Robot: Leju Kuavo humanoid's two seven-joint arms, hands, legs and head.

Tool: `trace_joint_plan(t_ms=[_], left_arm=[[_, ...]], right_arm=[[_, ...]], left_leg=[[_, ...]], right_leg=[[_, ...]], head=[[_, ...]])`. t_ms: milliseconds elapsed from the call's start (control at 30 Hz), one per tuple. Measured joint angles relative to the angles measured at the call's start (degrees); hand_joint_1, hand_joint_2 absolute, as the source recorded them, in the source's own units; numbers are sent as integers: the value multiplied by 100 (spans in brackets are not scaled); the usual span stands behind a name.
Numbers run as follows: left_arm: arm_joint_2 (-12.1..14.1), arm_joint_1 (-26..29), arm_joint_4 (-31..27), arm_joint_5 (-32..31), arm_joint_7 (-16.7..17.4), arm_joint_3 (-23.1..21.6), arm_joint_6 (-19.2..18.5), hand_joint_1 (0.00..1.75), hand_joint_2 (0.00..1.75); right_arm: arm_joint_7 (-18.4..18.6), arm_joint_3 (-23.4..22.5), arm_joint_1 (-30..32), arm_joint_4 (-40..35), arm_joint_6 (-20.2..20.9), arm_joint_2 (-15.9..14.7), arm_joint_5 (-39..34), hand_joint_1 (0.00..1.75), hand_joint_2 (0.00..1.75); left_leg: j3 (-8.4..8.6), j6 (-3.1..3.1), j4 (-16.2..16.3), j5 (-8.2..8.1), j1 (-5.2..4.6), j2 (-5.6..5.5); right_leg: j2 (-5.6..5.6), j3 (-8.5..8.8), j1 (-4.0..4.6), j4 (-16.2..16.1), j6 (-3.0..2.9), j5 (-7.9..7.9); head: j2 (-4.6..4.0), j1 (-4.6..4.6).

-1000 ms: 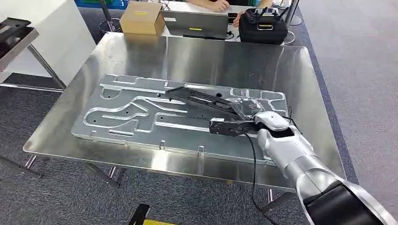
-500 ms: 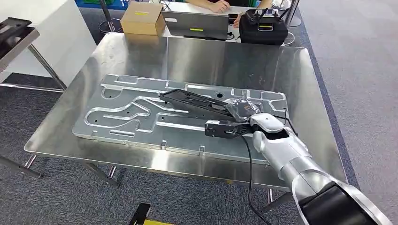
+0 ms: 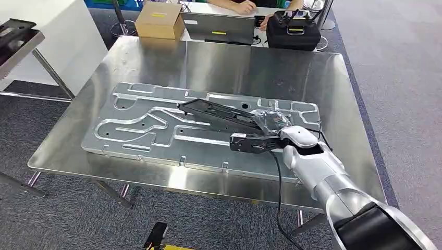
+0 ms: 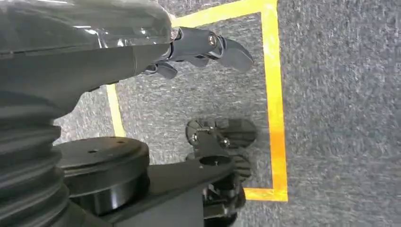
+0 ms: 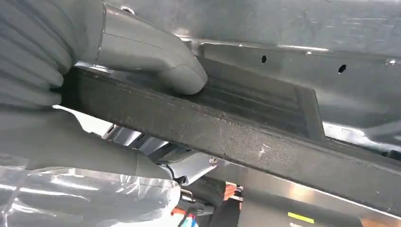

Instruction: Take the parts from the cabinet and place them on the table.

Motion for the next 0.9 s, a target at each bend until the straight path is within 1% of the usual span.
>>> trace_joint_plan(t_ms=[33, 67, 200, 300, 533, 900], left_arm=[[2, -10, 0, -4, 13, 9, 15, 0, 175], [7, -20, 0, -11, 57, 11, 55, 0, 175], [35, -18, 0, -24, 330, 11, 199, 0, 175], [63, 32, 0, -39, 398, 9, 249, 0, 175], [79, 154, 0, -122, 385, 7, 240, 0, 175], [79, 154, 0, -225, 374, -30, 216, 0, 175]], right_arm=[[-15, -2, 6, 0, 0, 0, 9, 175, 175], [-24, -4, 10, 0, 0, 0, 26, 0, 0], [-46, -9, 59, 2, 57, 2, 81, 0, 0], [-44, -11, 92, 2, 107, 15, 94, 0, 0], [-44, -13, 145, 2, 136, 28, 103, 0, 0], [-15, -98, 176, 7, 123, 20, 140, 0, 0]], left_leg=[[0, 0, 0, 0, 0, 0], [0, 0, 0, 0, 0, 0], [-2, 0, 0, 0, -2, 0], [-3, 0, 1, 0, -2, 0], [-4, 1, 1, -2, -3, -2], [-5, 1, 1, -3, -3, -1]], right_leg=[[0, 0, 0, 0, 1, 0], [0, 1, 0, 0, 1, 1], [-1, 1, -2, 0, 3, 2], [-2, 0, -2, 0, 4, 2], [-3, -3, -3, 0, 4, 1], [-3, -5, -3, 0, 4, 1]], head=[[0, 0], [0, 0], [0, 0], [0, 0], [0, 0], [0, 0]])
